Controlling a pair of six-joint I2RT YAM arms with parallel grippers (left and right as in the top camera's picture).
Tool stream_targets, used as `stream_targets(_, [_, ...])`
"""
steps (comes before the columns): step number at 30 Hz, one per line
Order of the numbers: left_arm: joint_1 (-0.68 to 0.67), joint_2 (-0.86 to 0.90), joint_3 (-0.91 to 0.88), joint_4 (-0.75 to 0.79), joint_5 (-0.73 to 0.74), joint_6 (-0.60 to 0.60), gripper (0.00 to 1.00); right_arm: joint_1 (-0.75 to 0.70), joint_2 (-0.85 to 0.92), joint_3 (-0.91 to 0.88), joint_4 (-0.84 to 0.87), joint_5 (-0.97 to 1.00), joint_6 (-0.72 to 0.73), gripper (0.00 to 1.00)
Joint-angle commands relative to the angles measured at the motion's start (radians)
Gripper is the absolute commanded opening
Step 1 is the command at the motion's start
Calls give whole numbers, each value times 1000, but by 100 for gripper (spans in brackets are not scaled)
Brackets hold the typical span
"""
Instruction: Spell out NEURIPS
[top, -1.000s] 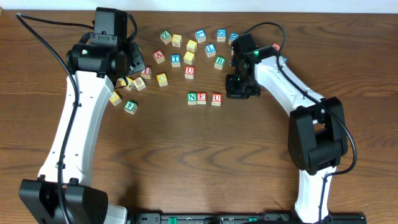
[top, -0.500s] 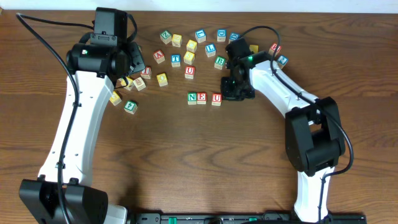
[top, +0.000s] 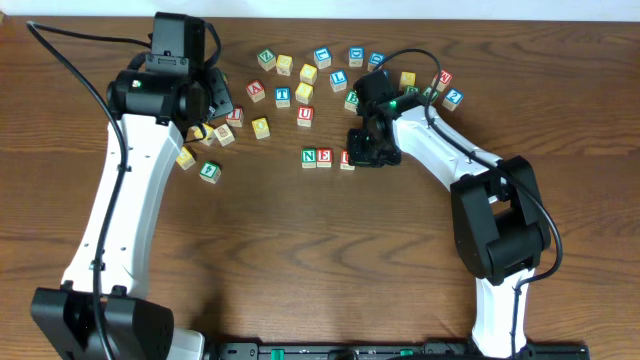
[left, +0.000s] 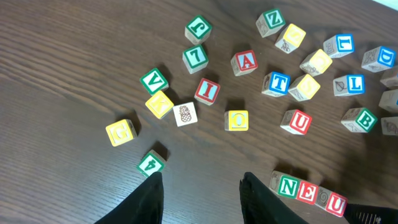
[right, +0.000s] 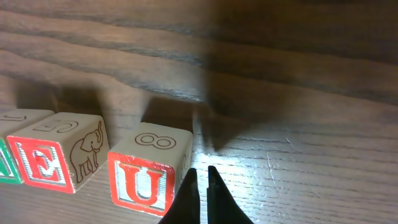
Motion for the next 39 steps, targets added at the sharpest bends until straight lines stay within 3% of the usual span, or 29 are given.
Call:
stream_targets(1, [2,12,-20,0,-1,9,40,13,4,-6,8,9,26,1])
stream_targets(39, [1,12,-21,0,-1,9,40,42,16,-27,29,-34,108,1])
